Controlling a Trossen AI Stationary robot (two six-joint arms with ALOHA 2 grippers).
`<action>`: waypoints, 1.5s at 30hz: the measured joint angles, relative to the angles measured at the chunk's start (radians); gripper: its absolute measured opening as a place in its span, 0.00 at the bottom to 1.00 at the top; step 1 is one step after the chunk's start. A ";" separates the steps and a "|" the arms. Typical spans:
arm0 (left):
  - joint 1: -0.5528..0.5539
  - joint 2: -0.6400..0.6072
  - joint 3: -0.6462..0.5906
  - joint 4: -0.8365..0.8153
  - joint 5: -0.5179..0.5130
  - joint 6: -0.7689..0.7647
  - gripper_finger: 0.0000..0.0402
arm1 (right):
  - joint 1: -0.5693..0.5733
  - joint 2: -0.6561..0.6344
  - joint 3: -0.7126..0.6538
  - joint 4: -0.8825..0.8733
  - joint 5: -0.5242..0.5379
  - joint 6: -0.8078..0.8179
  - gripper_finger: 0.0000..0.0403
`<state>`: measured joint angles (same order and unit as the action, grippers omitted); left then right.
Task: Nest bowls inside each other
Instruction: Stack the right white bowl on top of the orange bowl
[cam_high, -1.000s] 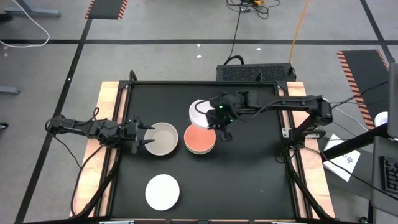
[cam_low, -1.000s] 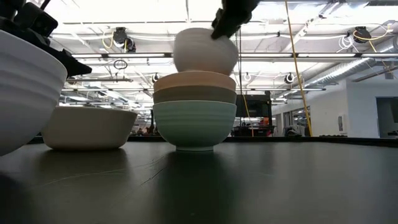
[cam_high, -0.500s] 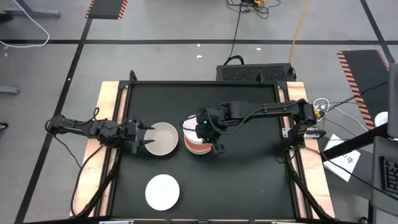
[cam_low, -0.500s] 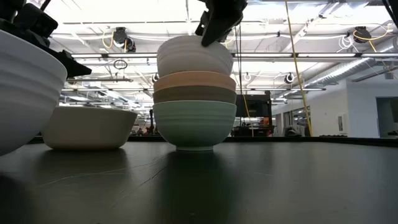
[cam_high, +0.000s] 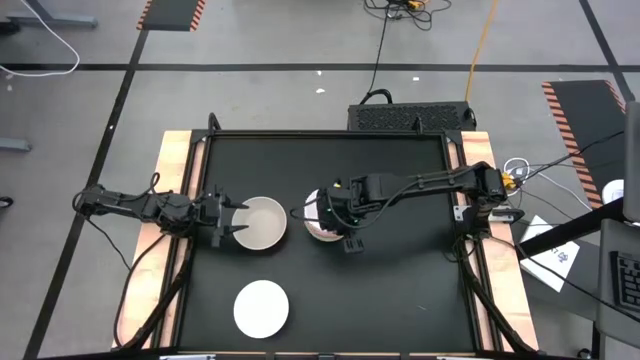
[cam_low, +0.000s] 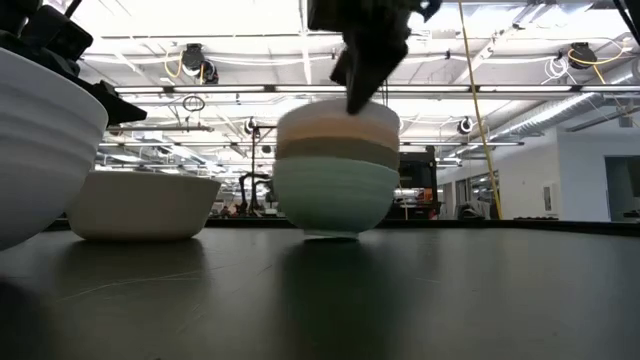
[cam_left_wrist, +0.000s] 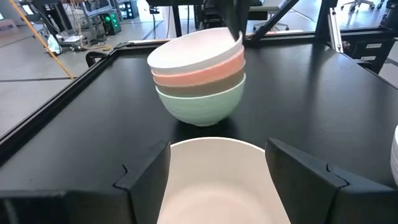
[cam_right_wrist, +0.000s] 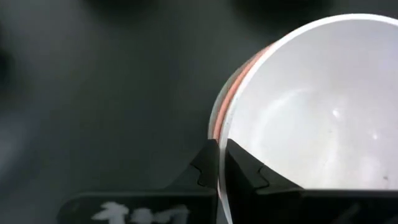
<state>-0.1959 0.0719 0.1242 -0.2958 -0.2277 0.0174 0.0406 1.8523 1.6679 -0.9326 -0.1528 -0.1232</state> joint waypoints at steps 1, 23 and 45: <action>0.000 0.000 0.000 0.000 0.000 0.000 0.66 | 0.000 -0.001 -0.015 0.005 0.003 0.006 0.00; 0.000 0.000 0.000 0.000 0.001 -0.005 0.66 | 0.013 -0.004 -0.096 0.094 0.105 0.063 0.00; 0.000 0.000 0.000 0.000 0.001 -0.008 0.66 | 0.013 0.000 -0.098 0.122 0.096 0.049 0.01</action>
<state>-0.1959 0.0719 0.1242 -0.2955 -0.2268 0.0096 0.0540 1.8519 1.5703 -0.8108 -0.0566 -0.0744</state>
